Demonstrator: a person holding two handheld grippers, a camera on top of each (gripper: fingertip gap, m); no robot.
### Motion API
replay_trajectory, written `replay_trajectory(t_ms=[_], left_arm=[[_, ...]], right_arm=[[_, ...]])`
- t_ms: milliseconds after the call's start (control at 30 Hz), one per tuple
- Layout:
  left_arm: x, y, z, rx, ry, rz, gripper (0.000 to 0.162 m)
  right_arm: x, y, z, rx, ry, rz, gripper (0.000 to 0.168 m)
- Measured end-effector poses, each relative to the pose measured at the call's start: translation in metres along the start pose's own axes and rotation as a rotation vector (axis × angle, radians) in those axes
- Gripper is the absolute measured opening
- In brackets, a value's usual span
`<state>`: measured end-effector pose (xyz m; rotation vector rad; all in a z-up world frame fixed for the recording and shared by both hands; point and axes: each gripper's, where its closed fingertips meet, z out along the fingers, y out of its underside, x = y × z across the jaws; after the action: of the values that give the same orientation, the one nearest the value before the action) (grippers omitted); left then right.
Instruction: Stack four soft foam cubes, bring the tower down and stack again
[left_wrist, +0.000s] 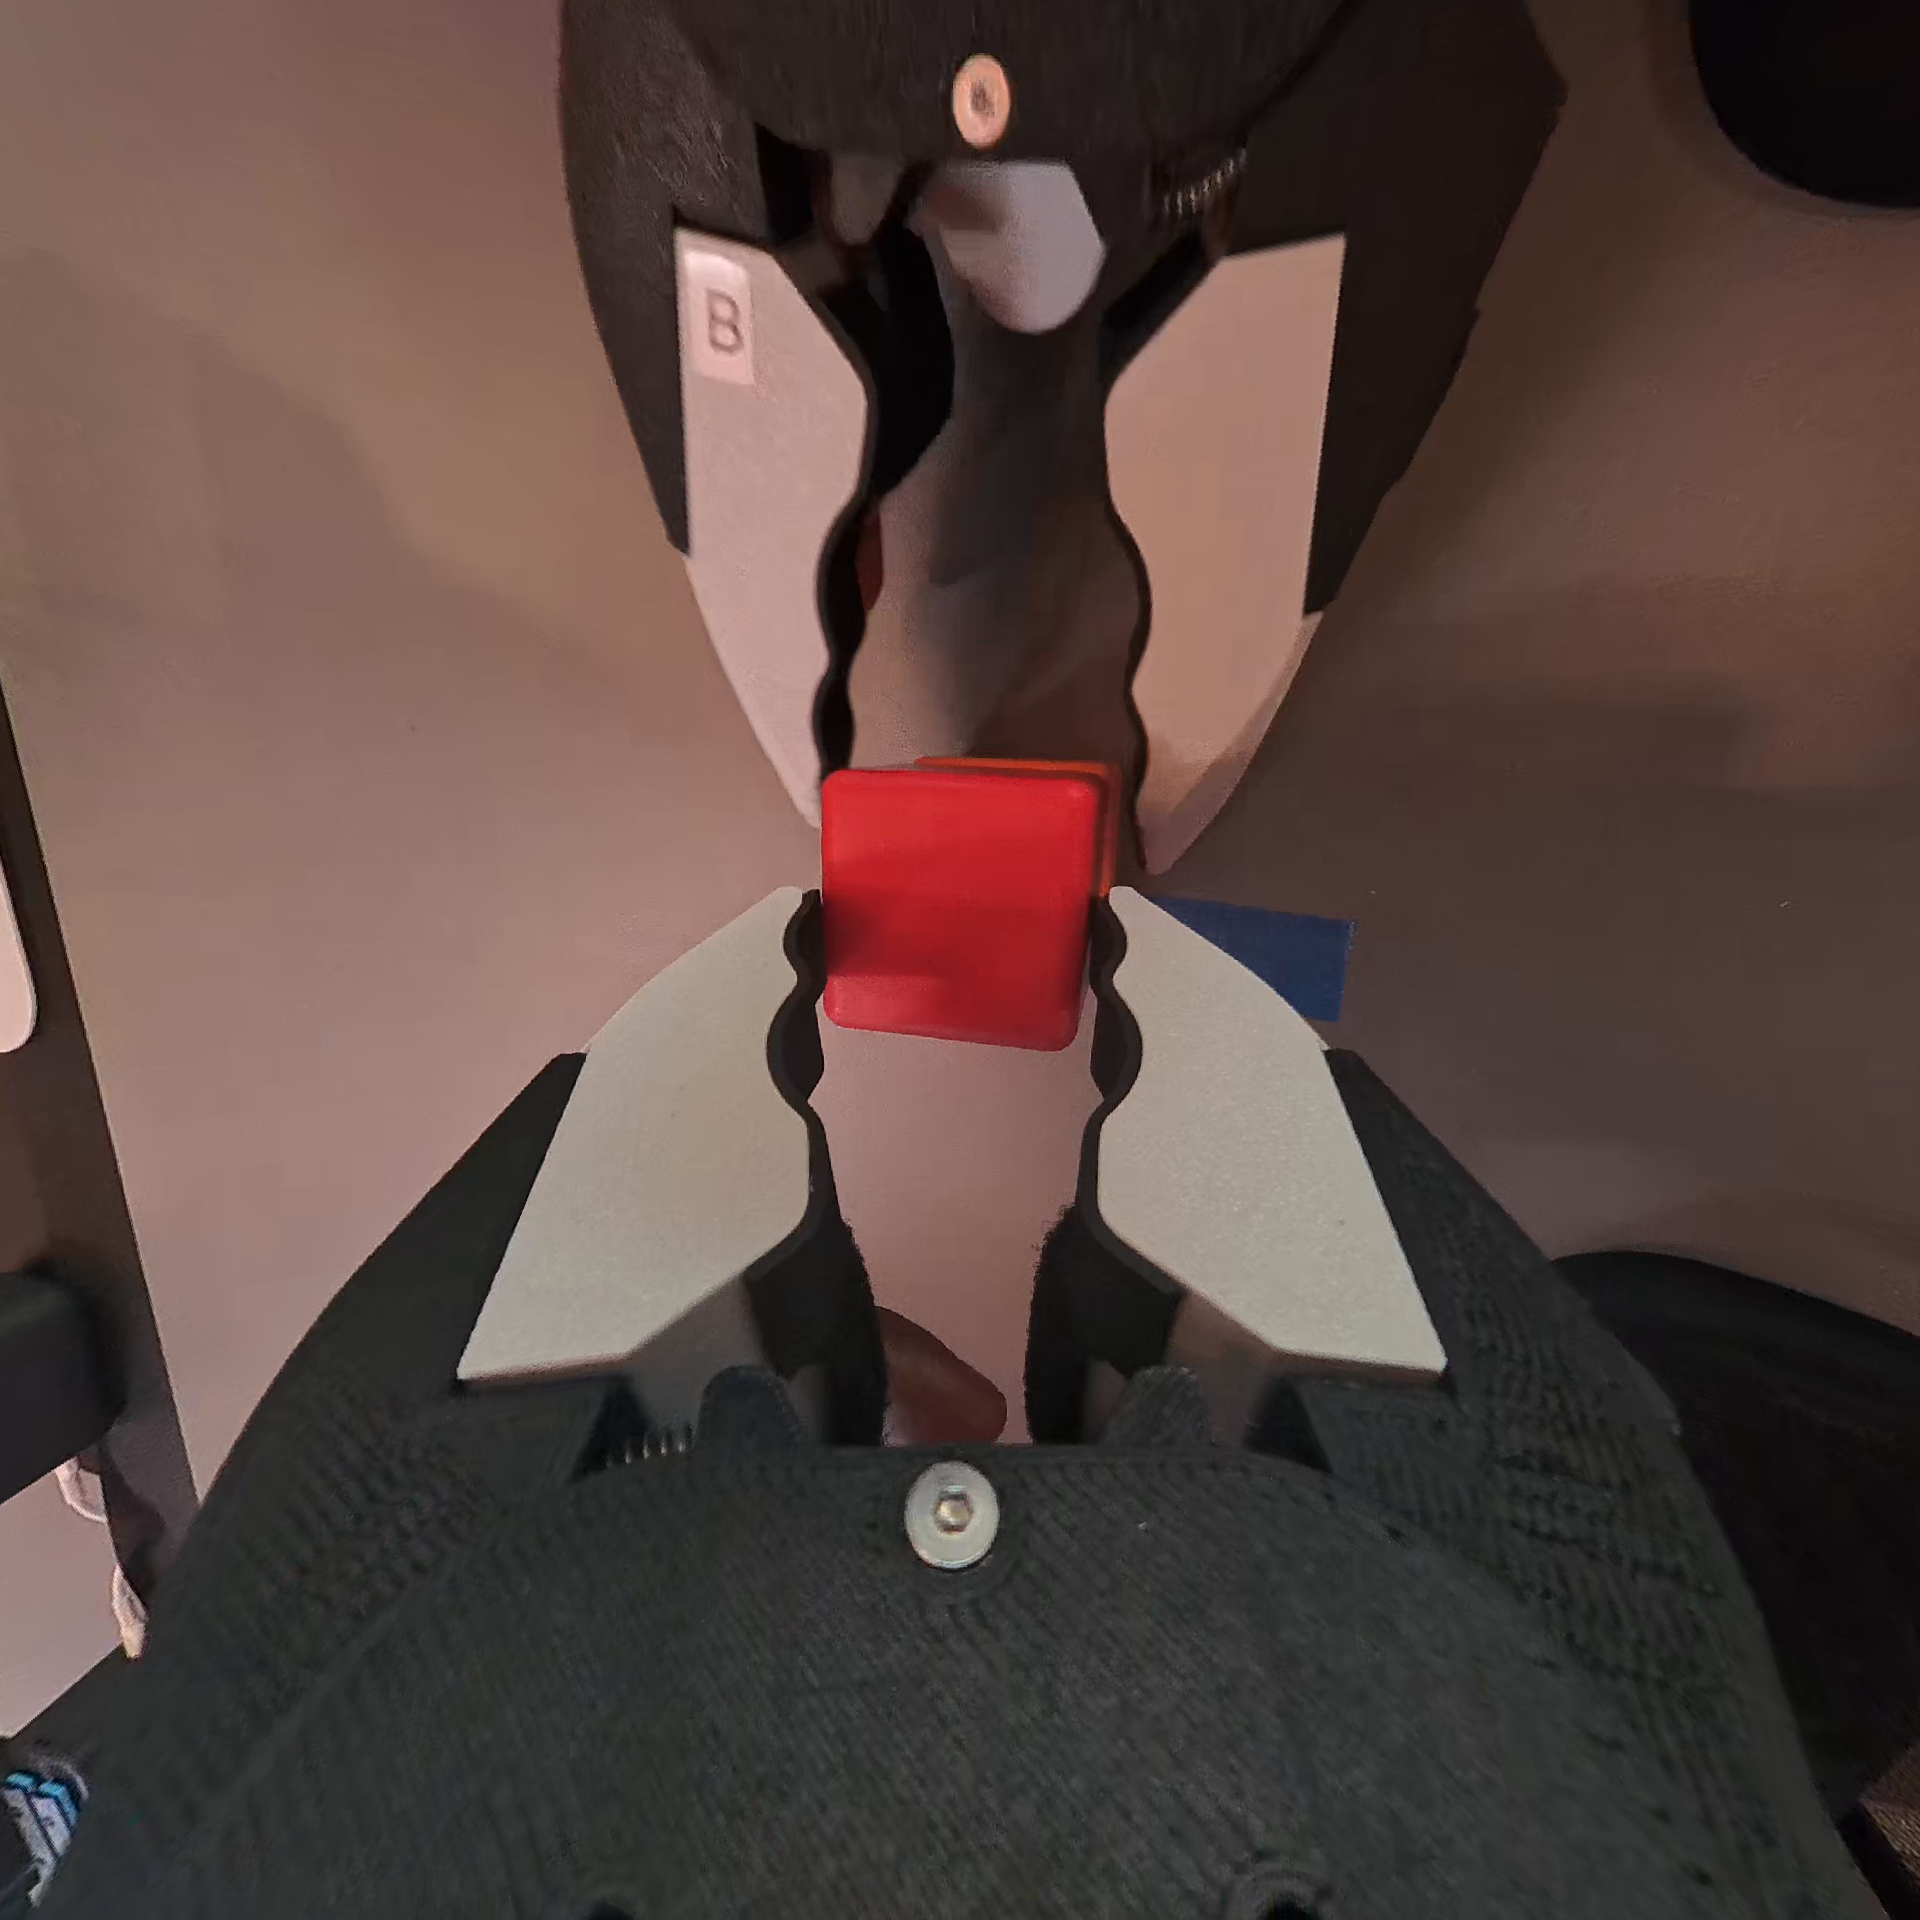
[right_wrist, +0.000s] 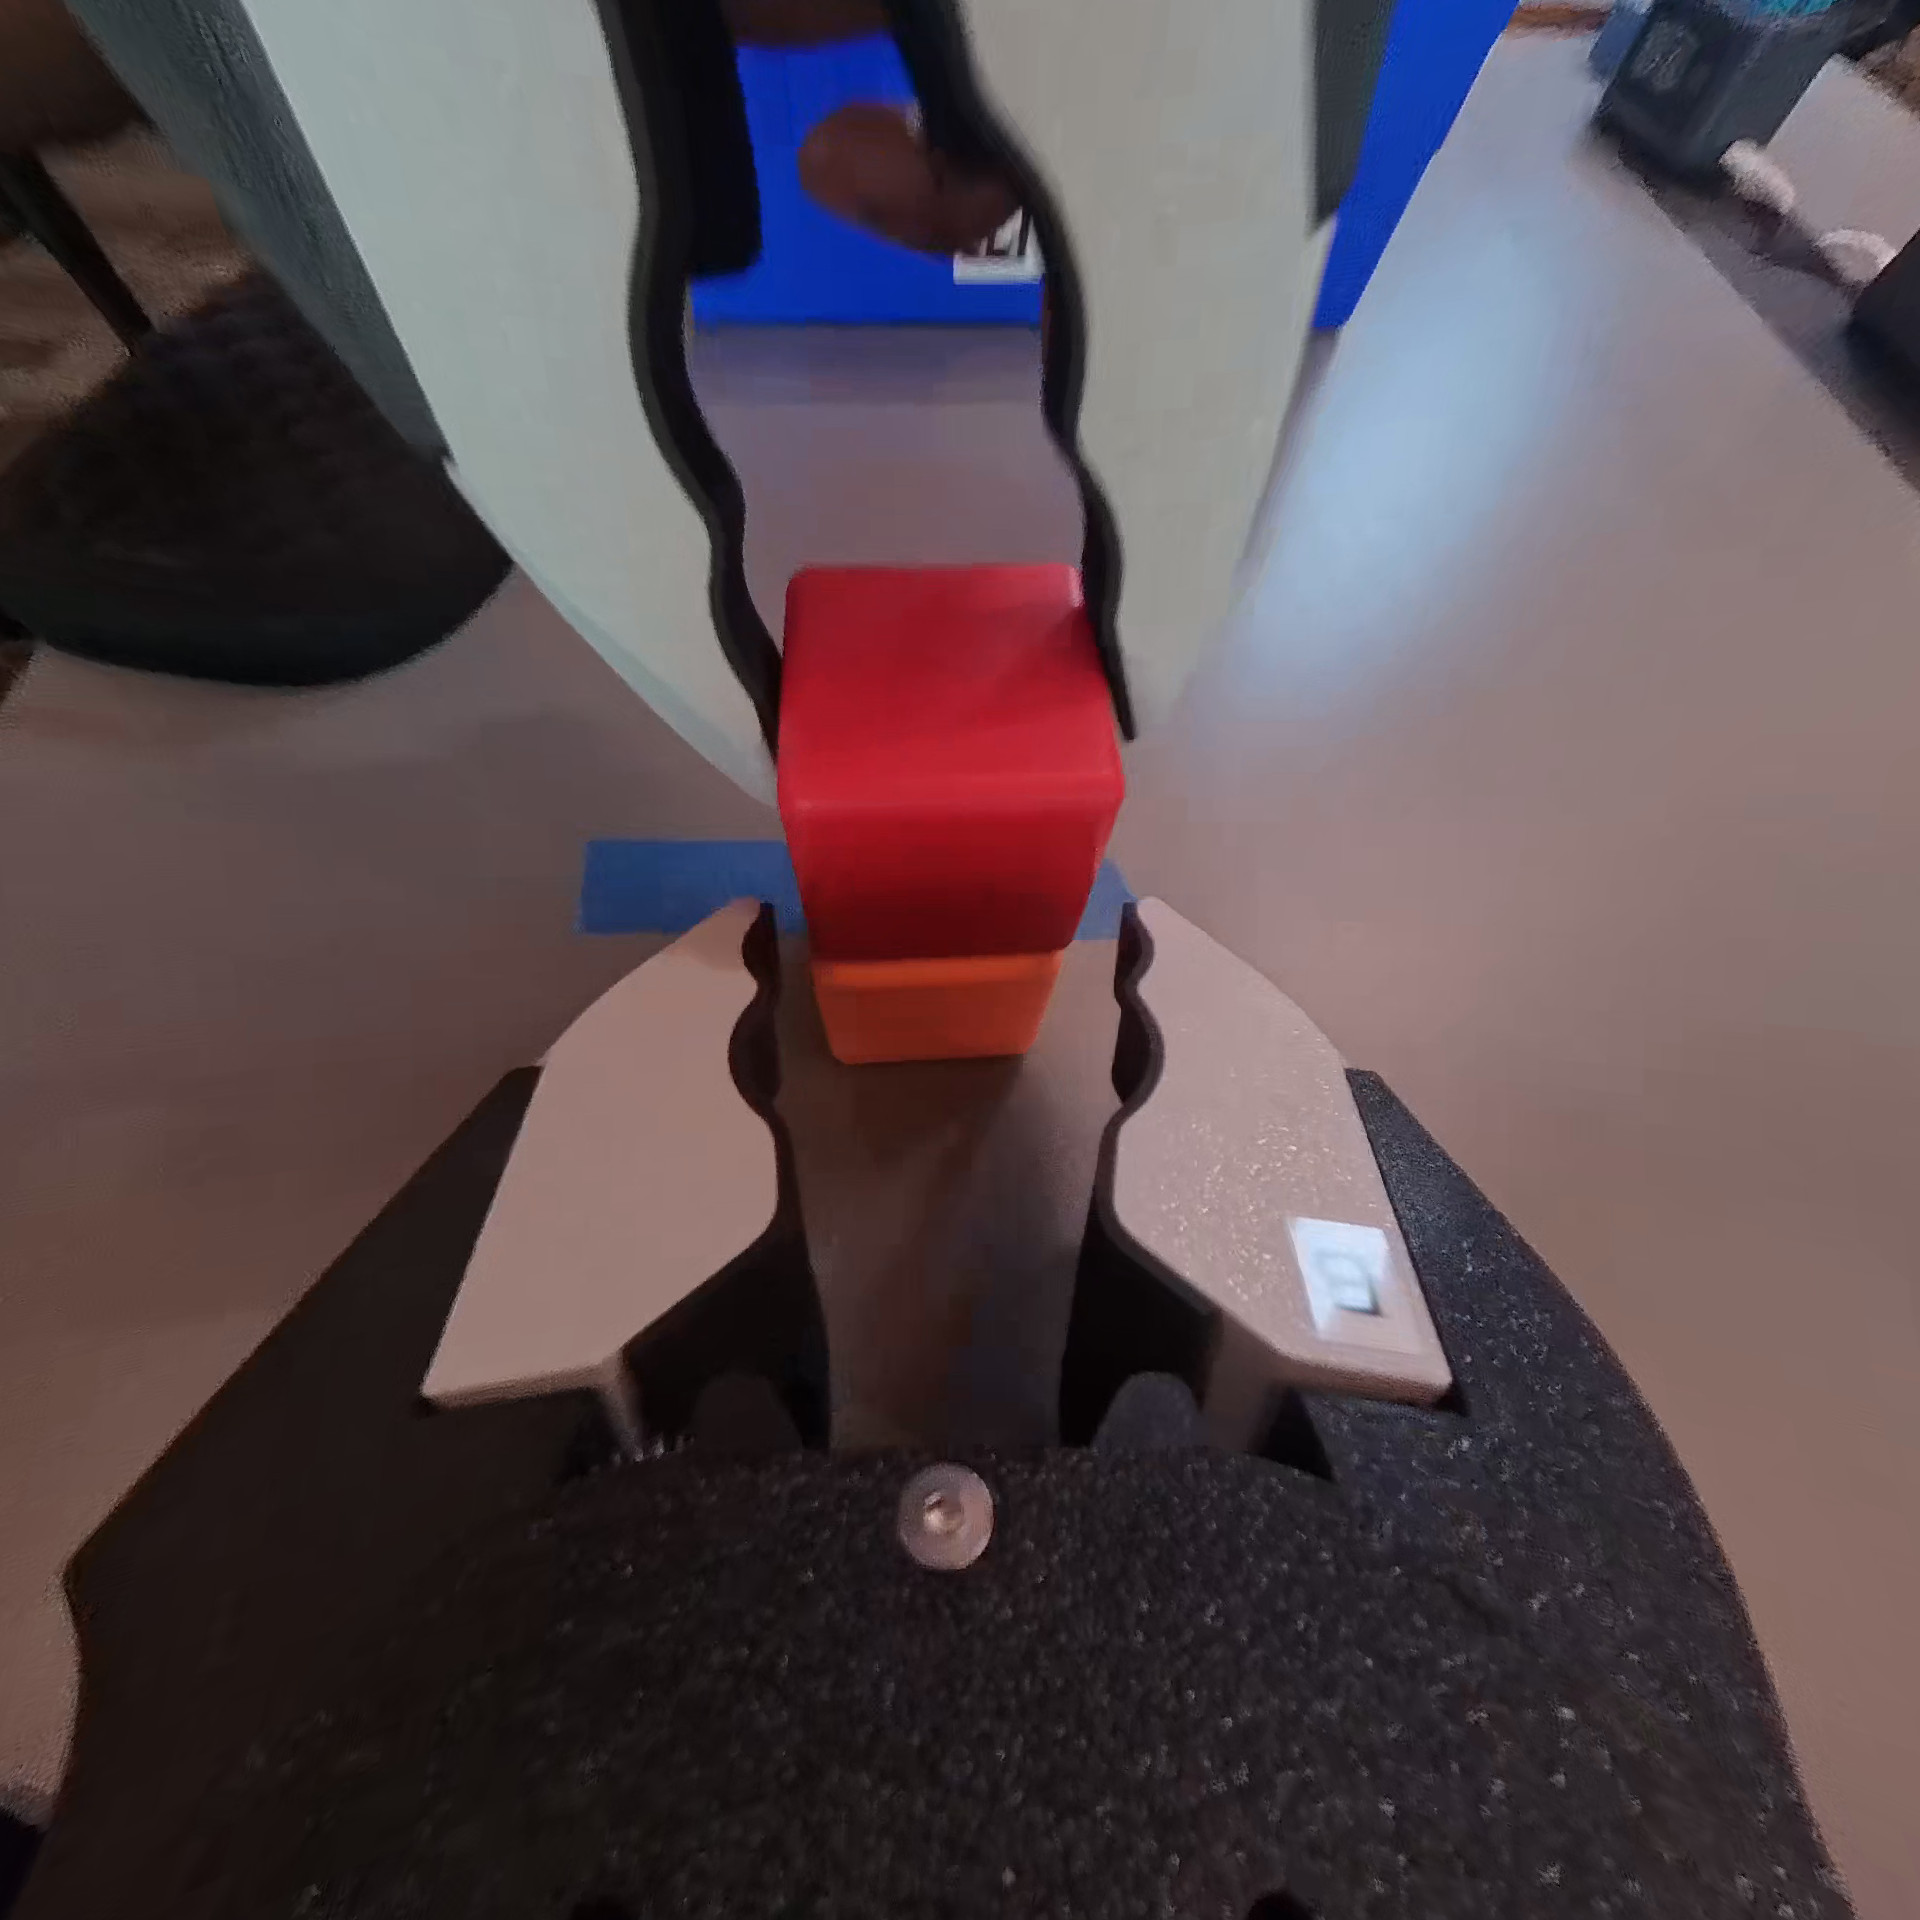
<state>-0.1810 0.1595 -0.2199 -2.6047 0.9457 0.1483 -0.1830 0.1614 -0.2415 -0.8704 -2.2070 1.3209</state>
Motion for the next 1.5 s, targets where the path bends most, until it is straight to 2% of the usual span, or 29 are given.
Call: replay_trajectory(t_ms=[100, 200, 467, 533, 700, 767, 867, 1100, 1233, 1333, 1400, 1500], left_arm=[[0.0, 0.0, 0.0, 0.002, -0.001, -0.005, 0.049], [0.0, 0.0, 0.0, 0.009, -0.005, -0.014, 0.049], [0.0, -0.001, 0.0, 0.041, -0.019, -0.042, 0.05], [-0.002, 0.0, -0.002, 0.064, -0.033, -0.085, 0.054], [-0.014, 0.006, -0.047, 0.258, -0.123, -0.222, 0.067], [-0.025, 0.025, -0.075, 0.31, -0.203, -0.293, 0.067], [-0.041, 0.071, -0.113, 0.347, -0.314, -0.424, 0.067], [-0.074, 0.214, -0.168, 0.312, -0.559, -0.801, 0.068], [-0.078, 0.281, -0.158, 0.255, -0.556, -0.984, 0.071], [-0.077, 0.314, -0.139, 0.165, -0.552, -1.051, 0.071], [-0.074, 0.324, -0.123, 0.12, -0.521, -1.066, 0.072], [-0.067, 0.308, -0.098, 0.17, -0.392, -1.014, 0.072]], right_arm=[[0.004, -0.014, -0.005, 0.073, 0.029, 0.001, 0.059], [0.0, -0.01, 0.0, 0.054, 0.039, -0.045, 0.05], [0.0, -0.01, 0.0, 0.053, 0.023, -0.035, 0.05], [-0.001, -0.009, 0.0, 0.052, 0.025, -0.036, 0.05], [-0.001, -0.01, 0.0, 0.056, 0.025, -0.036, 0.049], [-0.001, -0.01, 0.0, 0.056, 0.025, -0.036, 0.05], [-0.001, -0.01, 0.0, 0.055, 0.026, -0.038, 0.05], [-0.001, -0.01, 0.0, 0.054, 0.028, -0.04, 0.05], [-0.001, -0.01, 0.0, 0.051, 0.031, -0.041, 0.05], [-0.001, -0.01, 0.0, 0.053, 0.032, -0.041, 0.05], [-0.001, -0.01, 0.0, 0.056, 0.03, -0.041, 0.05], [-0.001, -0.01, 0.0, 0.059, 0.03, -0.041, 0.05]])
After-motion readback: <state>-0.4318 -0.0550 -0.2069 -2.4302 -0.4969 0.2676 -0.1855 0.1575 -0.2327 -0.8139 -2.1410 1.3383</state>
